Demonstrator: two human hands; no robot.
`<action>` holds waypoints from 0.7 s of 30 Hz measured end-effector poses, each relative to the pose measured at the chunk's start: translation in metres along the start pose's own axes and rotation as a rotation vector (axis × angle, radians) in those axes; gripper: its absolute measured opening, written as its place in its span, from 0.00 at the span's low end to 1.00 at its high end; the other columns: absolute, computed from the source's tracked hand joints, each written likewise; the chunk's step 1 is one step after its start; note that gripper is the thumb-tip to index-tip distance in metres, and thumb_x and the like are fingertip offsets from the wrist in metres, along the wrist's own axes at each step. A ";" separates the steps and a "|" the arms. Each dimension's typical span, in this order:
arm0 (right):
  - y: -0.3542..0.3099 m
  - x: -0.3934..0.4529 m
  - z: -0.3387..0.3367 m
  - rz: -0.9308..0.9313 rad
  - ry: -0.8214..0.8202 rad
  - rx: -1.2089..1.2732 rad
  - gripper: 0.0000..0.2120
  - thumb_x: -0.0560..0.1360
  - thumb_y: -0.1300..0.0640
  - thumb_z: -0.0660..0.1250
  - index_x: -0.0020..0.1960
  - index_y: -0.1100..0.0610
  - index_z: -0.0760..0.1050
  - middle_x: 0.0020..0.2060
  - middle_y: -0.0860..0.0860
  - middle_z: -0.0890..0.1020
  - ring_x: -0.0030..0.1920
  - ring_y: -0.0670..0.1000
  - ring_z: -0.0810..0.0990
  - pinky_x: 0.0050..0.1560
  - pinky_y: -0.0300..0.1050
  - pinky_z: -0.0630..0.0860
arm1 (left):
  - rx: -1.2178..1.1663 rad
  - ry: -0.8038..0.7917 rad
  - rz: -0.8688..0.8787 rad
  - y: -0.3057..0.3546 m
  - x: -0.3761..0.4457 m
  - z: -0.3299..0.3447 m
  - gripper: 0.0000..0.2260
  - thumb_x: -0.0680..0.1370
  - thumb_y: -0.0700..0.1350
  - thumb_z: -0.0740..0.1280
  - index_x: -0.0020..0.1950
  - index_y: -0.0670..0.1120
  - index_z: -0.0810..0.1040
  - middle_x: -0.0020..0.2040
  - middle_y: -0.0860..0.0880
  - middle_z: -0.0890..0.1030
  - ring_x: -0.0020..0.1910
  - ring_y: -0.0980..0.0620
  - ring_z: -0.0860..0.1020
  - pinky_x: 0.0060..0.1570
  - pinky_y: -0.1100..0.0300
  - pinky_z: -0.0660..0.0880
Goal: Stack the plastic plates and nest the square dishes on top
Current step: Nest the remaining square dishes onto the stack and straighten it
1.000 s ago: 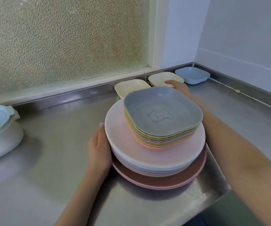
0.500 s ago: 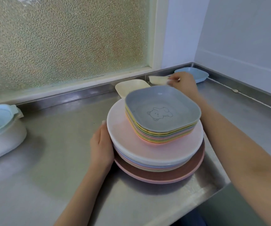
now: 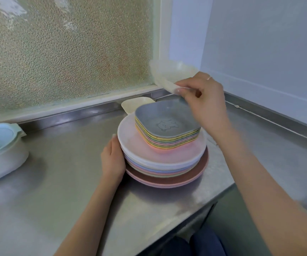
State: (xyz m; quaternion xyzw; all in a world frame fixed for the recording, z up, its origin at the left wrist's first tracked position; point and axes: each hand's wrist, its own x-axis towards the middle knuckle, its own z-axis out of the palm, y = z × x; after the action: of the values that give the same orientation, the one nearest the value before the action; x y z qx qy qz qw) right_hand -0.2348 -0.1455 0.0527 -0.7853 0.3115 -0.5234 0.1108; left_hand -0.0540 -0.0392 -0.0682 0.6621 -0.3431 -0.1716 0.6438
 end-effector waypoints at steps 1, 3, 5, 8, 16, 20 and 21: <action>-0.010 -0.013 -0.002 -0.030 -0.024 -0.030 0.08 0.71 0.57 0.69 0.49 0.52 0.83 0.37 0.49 0.78 0.39 0.45 0.72 0.39 0.38 0.68 | -0.001 -0.002 -0.009 0.000 0.000 -0.001 0.19 0.82 0.49 0.52 0.42 0.36 0.72 0.38 0.50 0.74 0.38 0.53 0.66 0.40 0.57 0.69; -0.022 -0.036 -0.004 -0.098 -0.092 -0.096 0.08 0.72 0.57 0.68 0.49 0.51 0.83 0.38 0.50 0.79 0.41 0.50 0.74 0.39 0.43 0.71 | 0.001 -0.003 -0.010 -0.002 0.001 -0.001 0.18 0.82 0.49 0.52 0.42 0.36 0.72 0.37 0.50 0.75 0.39 0.52 0.66 0.42 0.55 0.68; -0.026 -0.054 -0.004 -0.151 -0.158 -0.149 0.08 0.72 0.55 0.67 0.48 0.50 0.84 0.37 0.50 0.79 0.41 0.54 0.75 0.39 0.49 0.74 | 0.008 0.006 -0.015 -0.001 0.001 -0.001 0.18 0.82 0.48 0.52 0.42 0.36 0.72 0.35 0.51 0.75 0.39 0.52 0.66 0.43 0.54 0.68; -0.027 -0.066 -0.004 -0.158 -0.200 -0.164 0.09 0.72 0.54 0.66 0.49 0.50 0.84 0.36 0.50 0.80 0.40 0.54 0.76 0.38 0.52 0.75 | 0.025 0.005 -0.012 0.003 -0.001 -0.001 0.19 0.82 0.48 0.52 0.42 0.37 0.73 0.34 0.53 0.75 0.39 0.51 0.66 0.43 0.55 0.67; -0.038 -0.066 -0.007 -0.132 -0.368 -0.165 0.11 0.73 0.51 0.63 0.50 0.48 0.83 0.38 0.47 0.83 0.42 0.52 0.79 0.44 0.54 0.75 | 0.025 0.006 -0.017 0.004 -0.002 -0.001 0.19 0.82 0.48 0.52 0.34 0.43 0.69 0.32 0.53 0.73 0.38 0.51 0.65 0.42 0.55 0.67; -0.033 -0.058 -0.015 -0.012 -0.363 -0.035 0.10 0.77 0.49 0.62 0.50 0.46 0.83 0.40 0.41 0.84 0.30 0.43 0.73 0.33 0.38 0.68 | 0.060 -0.023 0.004 0.004 0.002 -0.005 0.19 0.82 0.47 0.52 0.37 0.41 0.72 0.35 0.50 0.75 0.39 0.51 0.67 0.40 0.55 0.66; -0.028 -0.054 -0.019 0.042 -0.298 0.021 0.11 0.78 0.50 0.61 0.48 0.48 0.83 0.40 0.37 0.83 0.26 0.45 0.69 0.30 0.35 0.64 | 0.078 -0.016 0.023 0.006 0.005 -0.007 0.18 0.82 0.47 0.53 0.39 0.40 0.75 0.38 0.48 0.77 0.41 0.51 0.69 0.41 0.56 0.65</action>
State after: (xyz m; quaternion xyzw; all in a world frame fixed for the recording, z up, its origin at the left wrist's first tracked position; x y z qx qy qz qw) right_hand -0.2551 -0.0877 0.0342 -0.8464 0.3023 -0.4019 0.1752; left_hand -0.0467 -0.0369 -0.0604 0.6812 -0.3622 -0.1559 0.6168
